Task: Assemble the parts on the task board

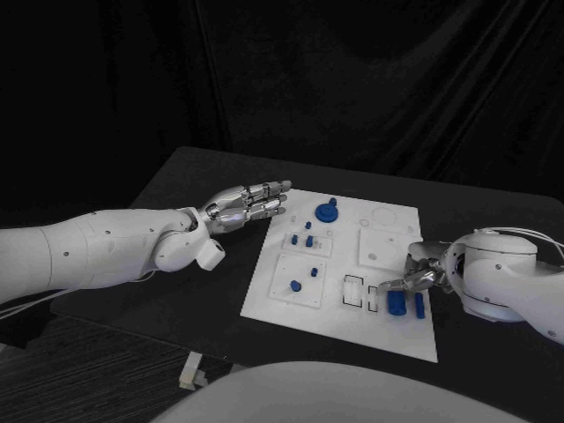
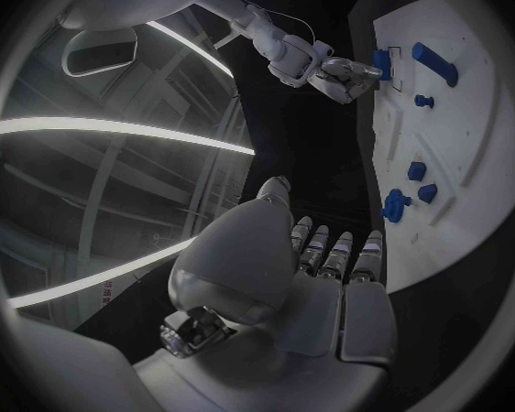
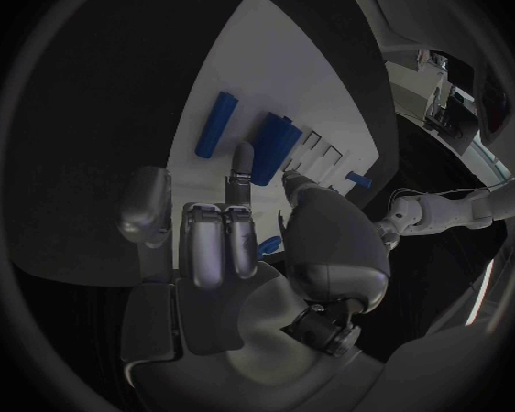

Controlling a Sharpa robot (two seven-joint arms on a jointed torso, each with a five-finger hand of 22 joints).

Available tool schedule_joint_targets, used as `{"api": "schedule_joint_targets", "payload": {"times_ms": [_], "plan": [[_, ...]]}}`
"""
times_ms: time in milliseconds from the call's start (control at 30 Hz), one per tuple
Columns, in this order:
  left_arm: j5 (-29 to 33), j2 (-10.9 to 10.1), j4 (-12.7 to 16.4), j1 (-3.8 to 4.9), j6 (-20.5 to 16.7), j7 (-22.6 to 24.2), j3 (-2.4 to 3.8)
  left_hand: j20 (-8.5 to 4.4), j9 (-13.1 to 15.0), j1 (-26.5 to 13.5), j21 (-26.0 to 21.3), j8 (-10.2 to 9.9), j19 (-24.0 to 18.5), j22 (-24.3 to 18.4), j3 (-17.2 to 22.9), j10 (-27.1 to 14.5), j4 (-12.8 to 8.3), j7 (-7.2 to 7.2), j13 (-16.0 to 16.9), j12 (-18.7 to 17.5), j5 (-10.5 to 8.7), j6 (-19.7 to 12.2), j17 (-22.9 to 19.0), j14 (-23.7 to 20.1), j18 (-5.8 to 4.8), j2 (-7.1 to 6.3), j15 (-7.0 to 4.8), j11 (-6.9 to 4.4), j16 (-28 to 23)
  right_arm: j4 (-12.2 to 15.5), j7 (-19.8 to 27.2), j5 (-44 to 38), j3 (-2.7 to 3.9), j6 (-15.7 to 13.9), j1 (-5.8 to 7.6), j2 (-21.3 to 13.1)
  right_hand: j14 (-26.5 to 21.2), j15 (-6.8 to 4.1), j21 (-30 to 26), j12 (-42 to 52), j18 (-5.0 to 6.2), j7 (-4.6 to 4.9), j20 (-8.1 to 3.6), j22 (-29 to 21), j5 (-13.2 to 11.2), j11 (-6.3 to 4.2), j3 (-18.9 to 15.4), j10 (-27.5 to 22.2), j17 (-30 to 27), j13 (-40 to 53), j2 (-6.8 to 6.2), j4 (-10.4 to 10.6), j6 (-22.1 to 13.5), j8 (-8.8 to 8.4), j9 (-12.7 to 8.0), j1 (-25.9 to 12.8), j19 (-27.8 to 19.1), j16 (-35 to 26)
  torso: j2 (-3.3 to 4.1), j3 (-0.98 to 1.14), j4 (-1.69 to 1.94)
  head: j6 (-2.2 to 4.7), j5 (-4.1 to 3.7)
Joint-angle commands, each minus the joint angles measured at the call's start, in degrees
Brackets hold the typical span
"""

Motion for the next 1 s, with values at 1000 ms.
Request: {"api": "schedule_joint_targets", "payload": {"times_ms": [1000], "plan": [[0.4, 0.3, -0.2, -0.27, 1.0, 0.2, 0.06, 0.33, -0.2, 0.8, -0.5, -0.3, 0.8, 0.7, 2.3, 0.0, -0.5, -0.38, -0.3, 0.7, 1.25, 0.4, 0.3, 0.4, 0.15, -0.37, 0.58, 0.75, 0.7, -0.9, -0.2, 5.8, 0.02, -3.0, -1.71, 0.2, 6.0, 1.39, -0.8, 1.0, -0.42, 1.06, 1.05, 8.9, 36.5, 1.43, 9.5, 5.5, 15.9, 15.8, 2.03, -11.6, -10.6, 0.59, 9.3, 8.8, 0.6, 1.4, 0.00, 0.00, -0.01, 0.01, 0.31]]}}
